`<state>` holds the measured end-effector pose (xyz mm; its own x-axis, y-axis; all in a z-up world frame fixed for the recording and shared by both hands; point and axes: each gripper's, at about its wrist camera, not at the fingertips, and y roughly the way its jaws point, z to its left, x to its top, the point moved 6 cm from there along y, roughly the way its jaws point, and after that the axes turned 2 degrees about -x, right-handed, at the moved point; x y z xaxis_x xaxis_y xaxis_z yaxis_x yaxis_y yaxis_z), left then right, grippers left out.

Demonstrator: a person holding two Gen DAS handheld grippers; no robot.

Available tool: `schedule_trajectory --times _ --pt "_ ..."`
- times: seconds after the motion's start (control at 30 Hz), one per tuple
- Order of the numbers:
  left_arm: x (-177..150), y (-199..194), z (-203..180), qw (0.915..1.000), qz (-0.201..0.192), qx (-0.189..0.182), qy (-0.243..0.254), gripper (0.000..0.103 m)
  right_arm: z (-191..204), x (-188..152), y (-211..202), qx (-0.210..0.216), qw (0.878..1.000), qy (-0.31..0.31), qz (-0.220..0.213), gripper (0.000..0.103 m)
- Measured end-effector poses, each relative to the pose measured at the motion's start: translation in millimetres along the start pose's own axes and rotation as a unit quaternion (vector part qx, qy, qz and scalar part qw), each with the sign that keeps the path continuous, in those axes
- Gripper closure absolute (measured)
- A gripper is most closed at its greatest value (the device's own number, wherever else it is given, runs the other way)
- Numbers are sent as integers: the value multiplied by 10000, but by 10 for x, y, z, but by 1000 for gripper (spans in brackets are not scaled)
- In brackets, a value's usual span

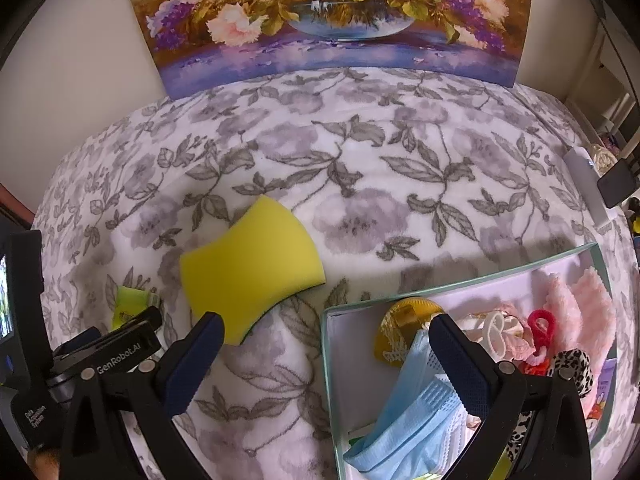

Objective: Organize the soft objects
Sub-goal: 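Move both tools from the tray toward the green tissue pack and yellow sponge, then grasp the green tissue pack with left tool while right tool grasps yellow sponge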

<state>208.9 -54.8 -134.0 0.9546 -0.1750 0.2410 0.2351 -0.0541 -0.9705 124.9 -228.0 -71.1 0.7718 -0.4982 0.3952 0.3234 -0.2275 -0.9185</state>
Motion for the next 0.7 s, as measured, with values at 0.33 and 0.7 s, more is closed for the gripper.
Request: schedule_trajectory --times 0.33,0.7 --pt "-6 -14 -94 9997 -55 -241 -20 55 21 -8 8 28 10000 7 33 0" --pt "-29 -104 80 9994 -32 -196 -273 55 106 -12 36 100 9999 0 40 0"
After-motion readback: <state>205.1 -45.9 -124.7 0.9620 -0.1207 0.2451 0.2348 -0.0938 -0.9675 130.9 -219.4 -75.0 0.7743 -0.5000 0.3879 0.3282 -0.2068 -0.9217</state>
